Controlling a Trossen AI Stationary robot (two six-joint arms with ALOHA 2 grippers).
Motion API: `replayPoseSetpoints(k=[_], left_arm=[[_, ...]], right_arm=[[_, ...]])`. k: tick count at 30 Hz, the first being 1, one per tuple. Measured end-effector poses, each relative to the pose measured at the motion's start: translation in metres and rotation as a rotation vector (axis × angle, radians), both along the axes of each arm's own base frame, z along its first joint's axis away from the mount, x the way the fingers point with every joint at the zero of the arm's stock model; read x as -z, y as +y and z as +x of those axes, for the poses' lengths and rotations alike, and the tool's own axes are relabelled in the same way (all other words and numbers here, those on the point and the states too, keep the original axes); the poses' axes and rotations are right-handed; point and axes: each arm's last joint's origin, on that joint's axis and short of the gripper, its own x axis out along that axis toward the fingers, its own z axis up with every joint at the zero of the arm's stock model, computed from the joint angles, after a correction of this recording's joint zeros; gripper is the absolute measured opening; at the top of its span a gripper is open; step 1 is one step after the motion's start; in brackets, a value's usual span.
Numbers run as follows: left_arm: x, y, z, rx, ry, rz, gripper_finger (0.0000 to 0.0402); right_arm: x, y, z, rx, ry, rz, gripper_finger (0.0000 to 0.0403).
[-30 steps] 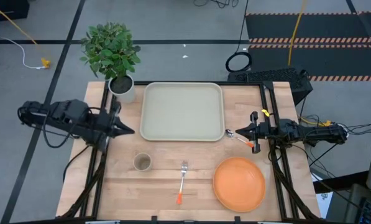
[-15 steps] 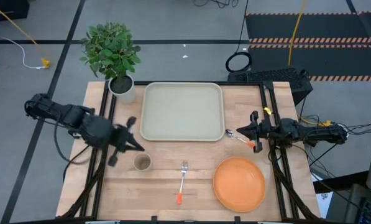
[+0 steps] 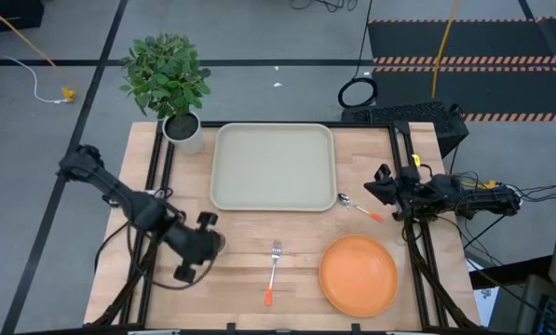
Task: Pick and place plate/cup/fork/spoon on tray
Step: Put the brown cup on the brown tray
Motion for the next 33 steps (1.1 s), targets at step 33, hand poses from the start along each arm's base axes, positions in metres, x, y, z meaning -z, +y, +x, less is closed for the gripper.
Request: replayPoseSetpoints(k=[33], left_arm=[[0.073,-0.027,0.005,0.023,0.245,0.400,0.0101]], right_arm=[[-0.070,0.053,0.078,-0.117,0.292,-0.266,0.0000]])
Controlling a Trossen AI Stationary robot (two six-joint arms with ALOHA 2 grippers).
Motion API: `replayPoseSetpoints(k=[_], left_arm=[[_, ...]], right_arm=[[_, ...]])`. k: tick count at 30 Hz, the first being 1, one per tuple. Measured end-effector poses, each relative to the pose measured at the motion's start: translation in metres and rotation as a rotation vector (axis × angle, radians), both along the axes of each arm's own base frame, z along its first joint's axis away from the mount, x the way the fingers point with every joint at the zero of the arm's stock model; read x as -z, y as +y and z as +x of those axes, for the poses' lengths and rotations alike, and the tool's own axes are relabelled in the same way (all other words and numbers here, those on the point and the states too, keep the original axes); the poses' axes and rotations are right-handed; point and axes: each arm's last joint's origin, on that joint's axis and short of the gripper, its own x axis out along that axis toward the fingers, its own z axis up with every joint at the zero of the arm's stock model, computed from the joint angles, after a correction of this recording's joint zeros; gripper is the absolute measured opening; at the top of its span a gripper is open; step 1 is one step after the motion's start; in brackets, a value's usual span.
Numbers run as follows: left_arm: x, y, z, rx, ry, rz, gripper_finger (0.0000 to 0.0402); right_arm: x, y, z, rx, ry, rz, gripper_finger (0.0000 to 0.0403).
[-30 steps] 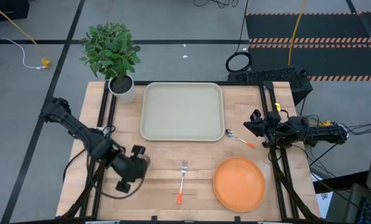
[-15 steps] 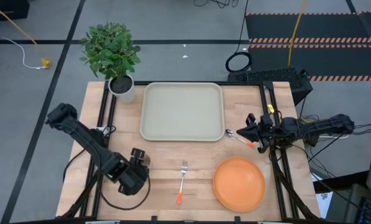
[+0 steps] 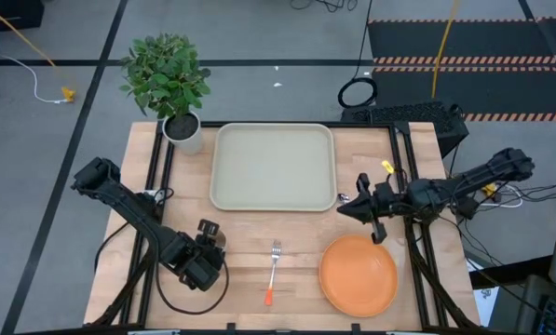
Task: Pick and place plate/cup/fork/spoon on tray
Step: Put the brown cup on the brown tray
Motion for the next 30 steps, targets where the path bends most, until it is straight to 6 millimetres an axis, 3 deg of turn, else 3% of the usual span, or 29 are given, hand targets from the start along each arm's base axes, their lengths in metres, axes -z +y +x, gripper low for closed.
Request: replayPoseSetpoints(k=[6,13,23,30], left_arm=[[0.000,0.000,0.000,0.032,0.007,0.003,0.0014],[-0.004,-0.001,0.002,0.084,0.004,-0.004,0.0016],[-0.059,-0.012,0.017,0.270,-0.112,-0.041,0.0008],[-0.101,-0.001,0.028,0.341,-0.216,0.056,0.0009]], right_arm=[[-0.021,0.019,0.018,-0.019,0.008,-0.057,0.0000],[-0.026,0.033,0.026,0.078,0.120,-0.121,0.0000],[-0.010,0.035,0.029,0.072,0.266,-0.082,0.0000],[0.000,0.039,0.035,0.074,0.313,-0.105,0.0000]])
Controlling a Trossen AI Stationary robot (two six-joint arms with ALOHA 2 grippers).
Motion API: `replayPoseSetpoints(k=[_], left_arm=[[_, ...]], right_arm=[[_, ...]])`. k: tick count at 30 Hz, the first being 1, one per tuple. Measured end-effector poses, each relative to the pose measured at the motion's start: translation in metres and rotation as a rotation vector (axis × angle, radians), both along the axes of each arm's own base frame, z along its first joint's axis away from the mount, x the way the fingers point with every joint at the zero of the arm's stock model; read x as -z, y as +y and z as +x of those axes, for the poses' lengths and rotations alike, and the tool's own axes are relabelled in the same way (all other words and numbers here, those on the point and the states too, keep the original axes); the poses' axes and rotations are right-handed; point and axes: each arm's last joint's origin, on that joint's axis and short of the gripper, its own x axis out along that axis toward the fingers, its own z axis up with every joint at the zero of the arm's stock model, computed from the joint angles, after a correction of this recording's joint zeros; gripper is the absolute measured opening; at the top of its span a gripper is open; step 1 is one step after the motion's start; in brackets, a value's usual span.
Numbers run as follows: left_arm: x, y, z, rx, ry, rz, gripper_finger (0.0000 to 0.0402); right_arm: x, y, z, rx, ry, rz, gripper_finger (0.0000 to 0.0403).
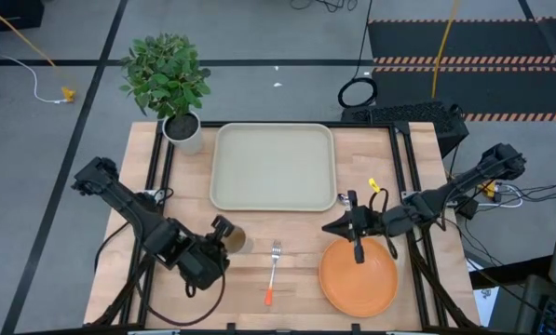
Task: Pick and place plate/cup/fork/spoon on tray
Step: Put the brown cup on the brown tray
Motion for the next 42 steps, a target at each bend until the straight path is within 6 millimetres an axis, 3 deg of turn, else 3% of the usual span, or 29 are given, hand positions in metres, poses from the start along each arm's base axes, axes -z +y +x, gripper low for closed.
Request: replayPoseSetpoints(k=[9,22,33,42], left_arm=[[-0.013,0.043,0.023,0.008,0.001,0.112,0.0009],[-0.013,0.144,0.049,-0.191,0.065,0.180,0.0008],[-0.011,0.237,0.043,-0.374,0.119,0.110,0.0011],[0.006,0.298,0.031,-0.479,0.064,0.006,0.0011]], right_arm=[[0.002,0.003,-0.001,0.000,0.017,0.034,0.0000],[0.002,0.004,-0.002,-0.008,0.016,0.029,0.0000],[0.002,0.004,-0.002,-0.014,0.018,0.000,0.0000],[0.005,0.003,-0.003,-0.012,0.045,-0.005,0.0000]])
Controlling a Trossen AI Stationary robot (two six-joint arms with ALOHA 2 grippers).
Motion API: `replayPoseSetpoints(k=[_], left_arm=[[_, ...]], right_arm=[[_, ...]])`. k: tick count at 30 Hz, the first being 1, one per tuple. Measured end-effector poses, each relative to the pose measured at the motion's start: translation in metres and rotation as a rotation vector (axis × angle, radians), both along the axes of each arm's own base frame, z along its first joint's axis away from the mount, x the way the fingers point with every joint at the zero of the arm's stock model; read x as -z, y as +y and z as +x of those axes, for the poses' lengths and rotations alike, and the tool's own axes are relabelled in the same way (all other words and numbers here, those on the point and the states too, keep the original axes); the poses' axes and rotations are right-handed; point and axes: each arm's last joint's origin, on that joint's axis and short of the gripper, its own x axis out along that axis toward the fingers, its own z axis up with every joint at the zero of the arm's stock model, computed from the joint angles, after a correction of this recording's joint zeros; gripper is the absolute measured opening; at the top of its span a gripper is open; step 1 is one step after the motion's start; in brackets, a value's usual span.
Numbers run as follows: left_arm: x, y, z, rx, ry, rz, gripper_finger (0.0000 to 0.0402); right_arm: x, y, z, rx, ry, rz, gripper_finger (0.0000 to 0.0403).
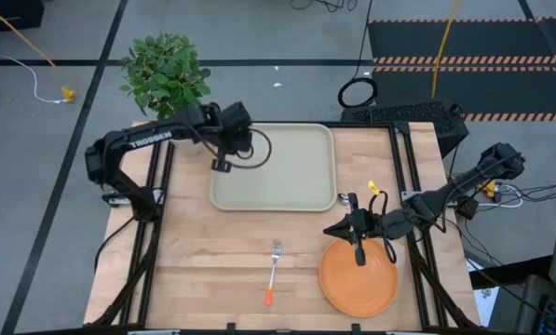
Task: Pick and place plate/cup/fork/spoon on tray
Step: Put the brown cup on the brown tray
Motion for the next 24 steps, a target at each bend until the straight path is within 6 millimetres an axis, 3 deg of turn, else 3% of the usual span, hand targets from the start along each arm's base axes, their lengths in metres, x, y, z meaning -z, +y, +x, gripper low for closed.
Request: replayPoseSetpoints(k=[10,17,24], left_arm=[[0.034,0.039,-0.015,-0.061,-0.028,-0.027,0.0014],[0.057,0.041,-0.019,-0.049,-0.003,-0.037,0.0006],[0.065,0.042,-0.020,-0.015,-0.003,-0.019,0.0018]], right_arm=[[0.002,0.000,-0.001,-0.002,0.017,-0.015,0.0000],[0.003,0.000,0.000,0.013,0.022,0.031,0.0000],[0.009,0.002,0.004,0.016,0.048,0.019,0.0000]])
